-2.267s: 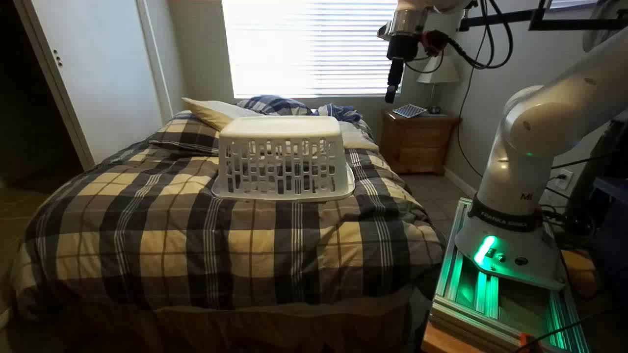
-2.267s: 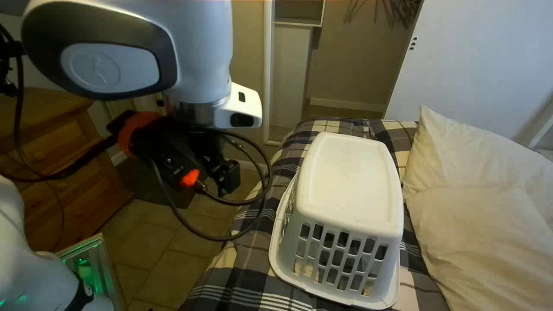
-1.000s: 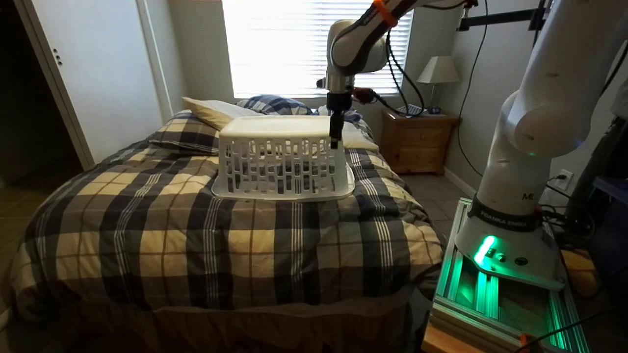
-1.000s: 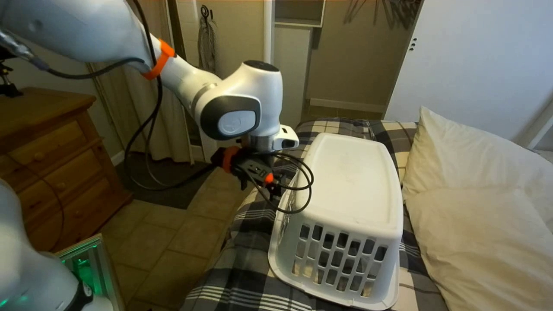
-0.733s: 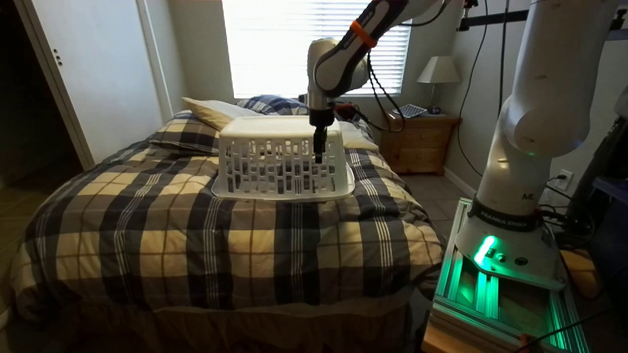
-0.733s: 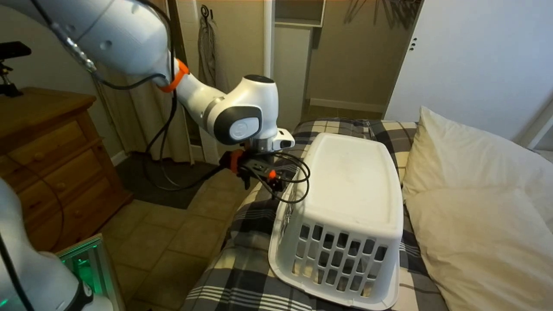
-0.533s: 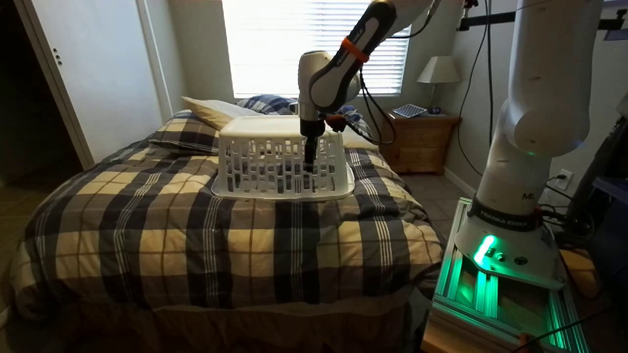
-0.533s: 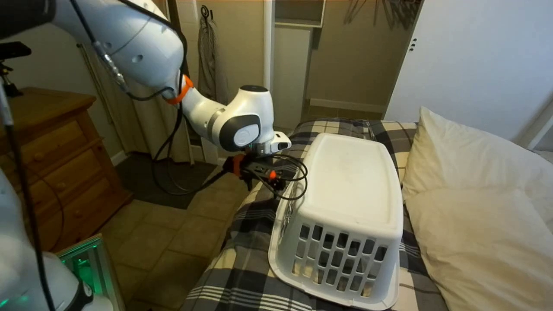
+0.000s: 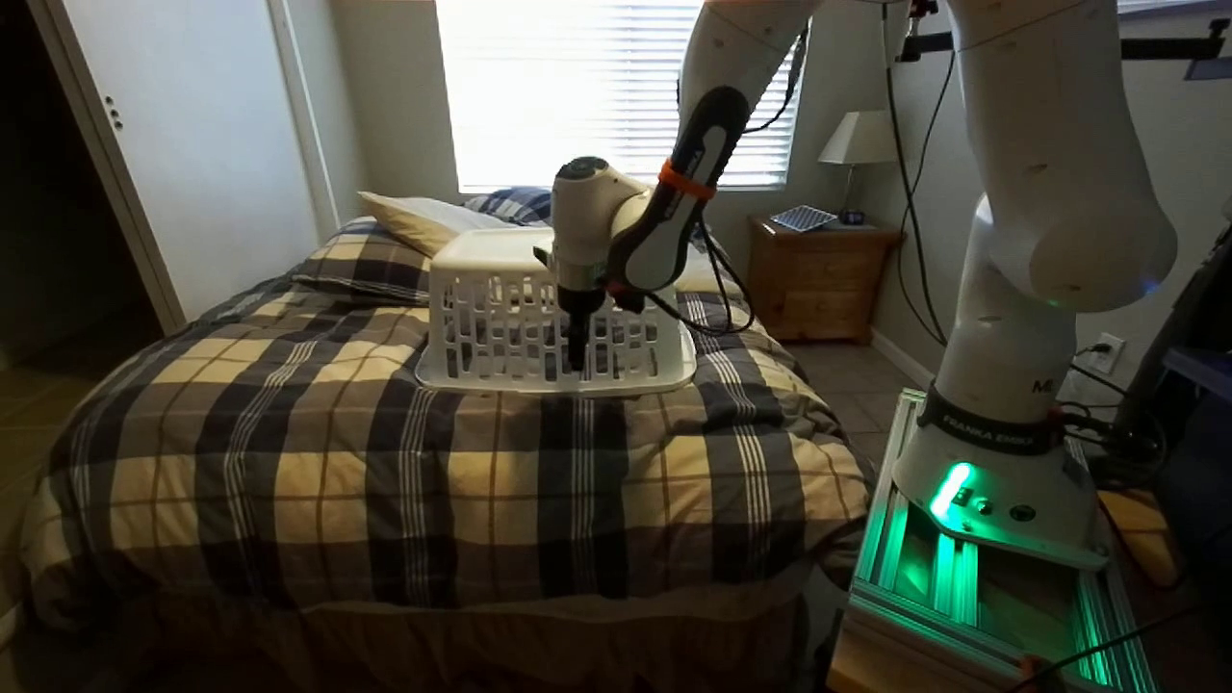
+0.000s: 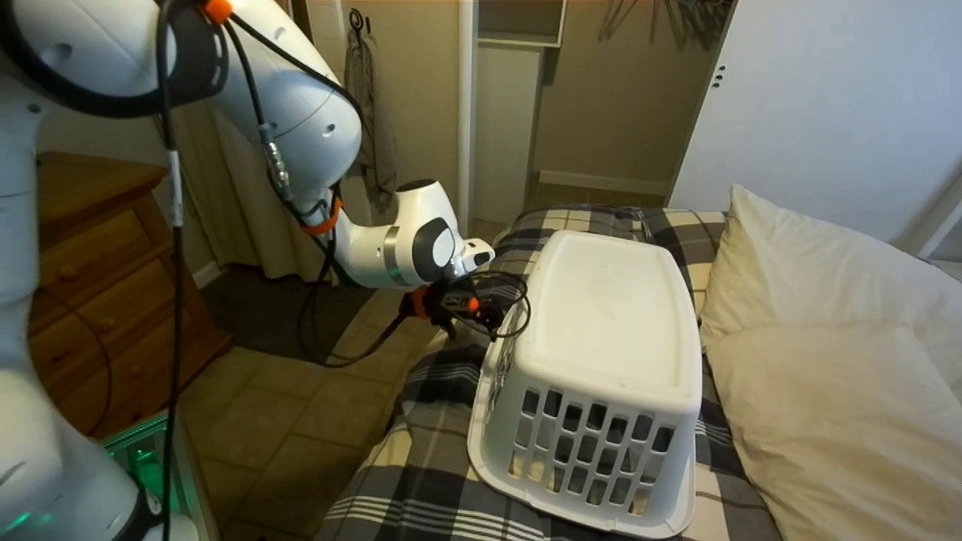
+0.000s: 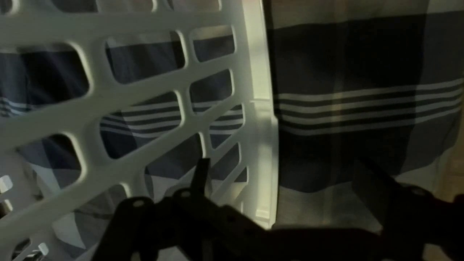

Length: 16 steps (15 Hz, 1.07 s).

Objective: Put the washing basket upright

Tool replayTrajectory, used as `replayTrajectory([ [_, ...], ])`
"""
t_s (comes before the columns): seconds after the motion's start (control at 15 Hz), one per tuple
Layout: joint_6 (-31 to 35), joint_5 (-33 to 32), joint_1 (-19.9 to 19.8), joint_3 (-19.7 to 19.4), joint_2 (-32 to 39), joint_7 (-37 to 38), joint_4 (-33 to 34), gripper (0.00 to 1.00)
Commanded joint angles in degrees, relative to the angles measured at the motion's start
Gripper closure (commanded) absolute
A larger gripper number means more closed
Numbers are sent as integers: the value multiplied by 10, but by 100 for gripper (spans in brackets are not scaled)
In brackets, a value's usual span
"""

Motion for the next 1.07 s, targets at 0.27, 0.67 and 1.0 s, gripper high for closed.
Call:
replayTrajectory([
  [0.27,-12,-86,54,-38,54,90,51,0],
  [0.67,-13,-89,54,-41,58,91,58,0],
  [1.0,-18,-129,116,-99,77,139,64,0],
])
